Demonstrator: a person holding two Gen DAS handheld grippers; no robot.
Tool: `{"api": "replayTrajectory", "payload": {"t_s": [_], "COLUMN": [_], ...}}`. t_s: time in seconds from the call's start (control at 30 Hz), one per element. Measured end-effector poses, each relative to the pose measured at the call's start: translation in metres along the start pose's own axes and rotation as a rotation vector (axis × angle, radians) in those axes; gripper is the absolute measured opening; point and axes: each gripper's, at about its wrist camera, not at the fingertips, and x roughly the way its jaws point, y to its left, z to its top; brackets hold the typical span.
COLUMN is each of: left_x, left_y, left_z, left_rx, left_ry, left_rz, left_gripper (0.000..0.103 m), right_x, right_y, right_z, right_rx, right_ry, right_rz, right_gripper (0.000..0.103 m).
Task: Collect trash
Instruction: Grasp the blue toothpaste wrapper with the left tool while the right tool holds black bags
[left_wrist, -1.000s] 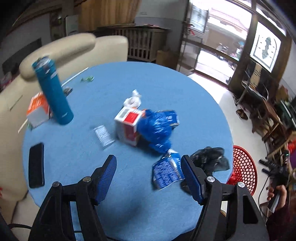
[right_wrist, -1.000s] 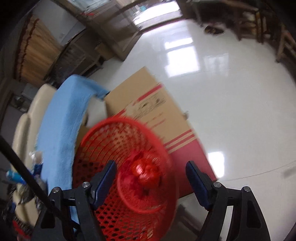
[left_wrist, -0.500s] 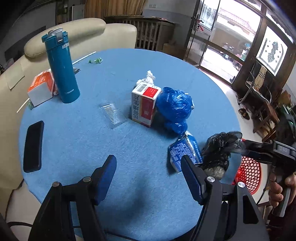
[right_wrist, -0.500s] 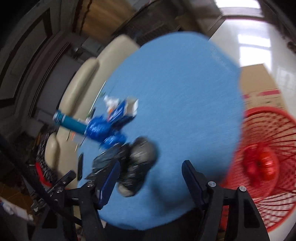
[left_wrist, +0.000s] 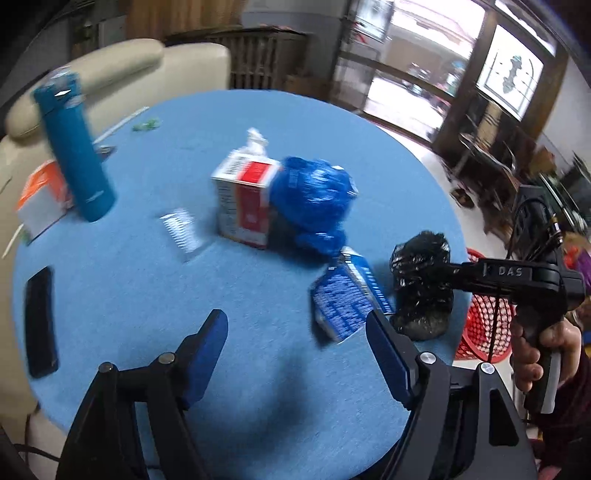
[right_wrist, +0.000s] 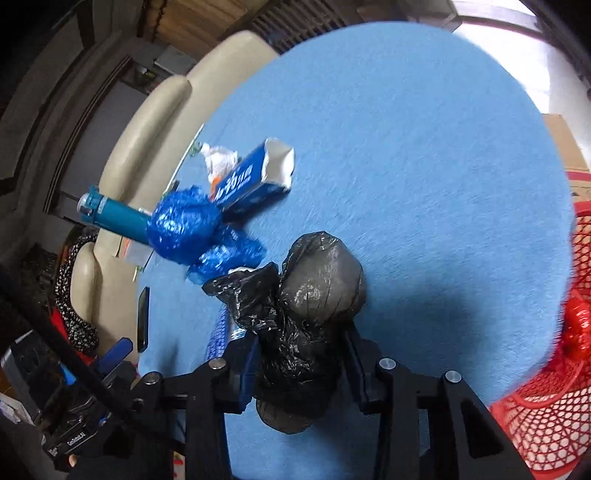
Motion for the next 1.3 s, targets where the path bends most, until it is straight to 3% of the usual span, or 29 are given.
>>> {"api": "replayTrajectory", "payload": {"t_s": [0.1, 0.33, 0.47, 0.6, 0.83, 1.0, 1.17, 1.3], "left_x": [0.022, 0.068, 0.068, 0.063, 0.077, 0.049, 0.031, 0.042], "left_y": [-0.012, -0.034, -0.041, -0.035, -0.044, -0.066, -0.054, -0.048], "left_z": [0.010, 0.029, 0.027, 0.026, 0.004, -0.013, -0.001, 0.006], "left_rx": [0.013, -0.060, -0.028, -0.016, 0.004, 0.053, 0.081, 0.088], "left_ry": [0.043, 0.155, 0.136, 0.131, 0.203, 0.187, 0.125, 0.143], "left_rz": [-0.055, -0.097, -0.040, -0.059, -0.172, -0.344, -0.207, -0.150], "left_gripper": [0.078, 0.078, 0.078, 0.078, 0.078, 0.078, 0.079, 0.079], "right_x": [-0.020, -0.049, -0.053, -0.048, -0.044, -0.042, -0.043, -0.043], "right_y": [-0.014, -0.044, -0.048, -0.050, -0.056, -0.058, -0.057, -0.056], "right_z": [0.000, 0.000, -0.004, -0.007, -0.008, -0.007, -0.008, -0.009], "right_rx": [0.012, 0.067, 0.064, 0.055, 0.077, 0.090, 0.086, 0.085], "right_ry": [-0.048, -0.098, -0.100, -0.081, -0.082, -0.083, -0.087, -0.092], "right_rz": [-0.024, -0.025, -0.011, 0.004, 0.016, 0.019, 0.014, 0.015], "right_gripper": [0.042, 0.043, 0.043, 0.043, 0.042, 0.043, 0.043, 0.043]}}
